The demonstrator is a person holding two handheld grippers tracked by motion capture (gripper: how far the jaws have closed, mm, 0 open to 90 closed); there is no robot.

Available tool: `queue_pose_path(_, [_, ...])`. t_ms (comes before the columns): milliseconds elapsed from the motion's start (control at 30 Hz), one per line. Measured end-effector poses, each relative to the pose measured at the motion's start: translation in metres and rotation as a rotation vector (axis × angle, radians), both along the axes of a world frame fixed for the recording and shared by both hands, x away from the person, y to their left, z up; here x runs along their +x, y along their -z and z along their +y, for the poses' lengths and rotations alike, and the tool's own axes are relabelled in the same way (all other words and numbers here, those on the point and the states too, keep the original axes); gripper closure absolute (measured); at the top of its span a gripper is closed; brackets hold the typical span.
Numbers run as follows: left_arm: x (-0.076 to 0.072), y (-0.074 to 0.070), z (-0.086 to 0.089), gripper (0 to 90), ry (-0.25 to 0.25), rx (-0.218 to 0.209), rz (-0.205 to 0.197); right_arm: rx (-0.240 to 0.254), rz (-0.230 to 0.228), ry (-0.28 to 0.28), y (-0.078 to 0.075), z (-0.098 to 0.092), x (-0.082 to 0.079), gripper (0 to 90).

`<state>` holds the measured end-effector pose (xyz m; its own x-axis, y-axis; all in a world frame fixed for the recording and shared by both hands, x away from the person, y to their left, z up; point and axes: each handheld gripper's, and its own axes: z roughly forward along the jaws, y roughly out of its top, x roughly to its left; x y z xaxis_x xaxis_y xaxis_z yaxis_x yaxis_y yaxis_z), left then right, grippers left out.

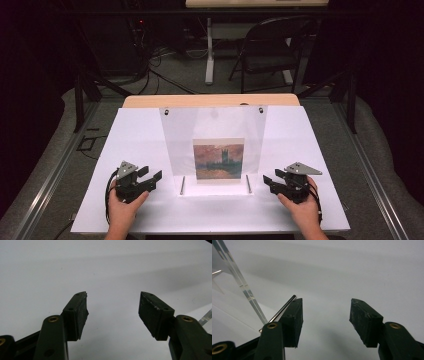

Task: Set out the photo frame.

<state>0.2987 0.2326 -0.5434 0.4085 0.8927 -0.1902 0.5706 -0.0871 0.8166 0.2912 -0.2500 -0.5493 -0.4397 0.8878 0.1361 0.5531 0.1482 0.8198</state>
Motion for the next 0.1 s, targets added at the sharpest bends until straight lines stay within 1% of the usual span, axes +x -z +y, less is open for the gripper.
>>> queue_pose_path(100, [-0.0001, 0.0, -0.0006, 39.9, 0.005, 0.003, 0.007, 0.004, 0.004, 0.0, 0.0007, -0.0001, 0.0004, 44.4])
